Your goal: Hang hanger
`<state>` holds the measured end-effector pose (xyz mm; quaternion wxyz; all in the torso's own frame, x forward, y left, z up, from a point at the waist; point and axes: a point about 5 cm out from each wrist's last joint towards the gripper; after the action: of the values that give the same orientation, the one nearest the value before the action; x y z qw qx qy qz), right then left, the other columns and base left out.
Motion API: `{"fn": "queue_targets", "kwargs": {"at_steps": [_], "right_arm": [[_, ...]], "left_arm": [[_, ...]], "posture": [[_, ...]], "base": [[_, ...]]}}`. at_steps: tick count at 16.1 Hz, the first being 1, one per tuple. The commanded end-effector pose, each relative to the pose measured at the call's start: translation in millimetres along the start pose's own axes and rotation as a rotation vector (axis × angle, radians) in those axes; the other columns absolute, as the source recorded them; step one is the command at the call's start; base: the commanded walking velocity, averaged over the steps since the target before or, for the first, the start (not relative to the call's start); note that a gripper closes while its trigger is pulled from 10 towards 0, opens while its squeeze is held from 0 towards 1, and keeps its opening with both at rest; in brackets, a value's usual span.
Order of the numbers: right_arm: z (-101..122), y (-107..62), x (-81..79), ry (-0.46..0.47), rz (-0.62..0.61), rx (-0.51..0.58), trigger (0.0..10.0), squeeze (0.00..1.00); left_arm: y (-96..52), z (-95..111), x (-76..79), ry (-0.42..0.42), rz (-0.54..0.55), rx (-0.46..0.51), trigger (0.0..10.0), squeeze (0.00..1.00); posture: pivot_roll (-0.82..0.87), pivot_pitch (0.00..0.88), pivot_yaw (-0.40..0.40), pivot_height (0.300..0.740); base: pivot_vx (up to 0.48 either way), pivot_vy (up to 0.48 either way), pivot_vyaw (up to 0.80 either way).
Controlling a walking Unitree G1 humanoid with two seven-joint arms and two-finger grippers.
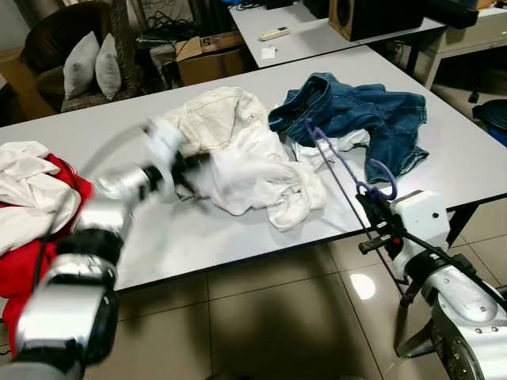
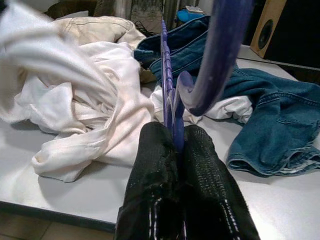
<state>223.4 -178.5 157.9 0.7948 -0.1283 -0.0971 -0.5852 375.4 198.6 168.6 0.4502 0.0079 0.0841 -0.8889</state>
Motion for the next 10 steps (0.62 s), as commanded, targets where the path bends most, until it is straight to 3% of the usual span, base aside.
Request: {"fn": "queue_targets", "kwargs": {"at_steps": [1, 2, 3, 4, 5, 6, 7, 10], "right_arm": [[-0.7, 0.5, -3.6, 0.012, 0.025, 0.001, 10.0, 0.00], [-2.0, -0.1, -5.5, 0.013, 0.036, -0.006, 10.0, 0.00], [-2.3, 0.0, -6.0, 0.012, 0.039, -0.007, 10.0, 0.00], [-3.0, 0.3, -7.0, 0.013, 0.043, -0.009, 10.0, 0.00], [-3.6, 0.7, -7.9, 0.012, 0.046, -0.010, 10.0, 0.00], [-3.6, 0.8, -8.2, 0.011, 0.047, -0.010, 10.0, 0.00], [-2.9, 1.5, -8.7, 0.011, 0.049, -0.007, 10.0, 0.00], [-2.4, 1.6, -8.4, 0.009, 0.049, -0.004, 10.0, 0.00]], "left_arm": [[-7.5, 4.1, -12.6, -0.054, 0.059, 0.015, 0.0, 0.00], [-13.5, -0.9, -22.2, -0.117, 0.113, -0.036, 0.0, 0.00], [-15.2, -4.7, -23.6, -0.122, 0.122, -0.066, 0.0, 0.00], [-18.9, -17.9, -26.6, -0.106, 0.175, -0.170, 1.7, 0.00], [-21.7, -28.3, -28.9, -0.068, 0.239, -0.248, 10.0, 0.00], [-22.2, -30.9, -29.6, -0.082, 0.265, -0.257, 10.0, 0.00], [-21.2, -26.5, -32.2, -0.078, 0.312, -0.225, 10.0, 1.00], [-17.6, -4.7, -37.3, -0.070, 0.320, -0.109, 10.0, 1.00]], "posture": [[-0.05, 0.000, 0.183, 0.740], [-0.05, 0.000, 0.185, 0.740], [-0.04, 0.000, 0.186, 0.740], [-0.04, 0.000, 0.186, 0.740], [-0.04, 0.000, 0.186, 0.740], [-0.04, 0.000, 0.186, 0.740], [-0.04, 0.000, 0.188, 0.740], [-0.04, 0.000, 0.190, 0.740]], "base": [[0.000, 0.000, 0.00], [0.000, 0.000, 0.00], [0.000, 0.000, 0.00], [0.000, 0.000, 0.00], [0.000, 0.000, 0.00], [0.000, 0.000, 0.00], [0.000, 0.000, 0.00], [0.000, 0.000, 0.00]]}}
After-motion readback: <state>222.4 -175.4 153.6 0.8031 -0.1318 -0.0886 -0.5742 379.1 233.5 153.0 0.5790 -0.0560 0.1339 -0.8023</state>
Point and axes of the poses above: a point about 5 cm out from each wrist's last joint towards the gripper, its own y axis pointing out of the wrist towards the gripper, its own z axis along the axis of the wrist's last joint, x = y × z, and after that the axes turned 2 degrees about -y, right-handed
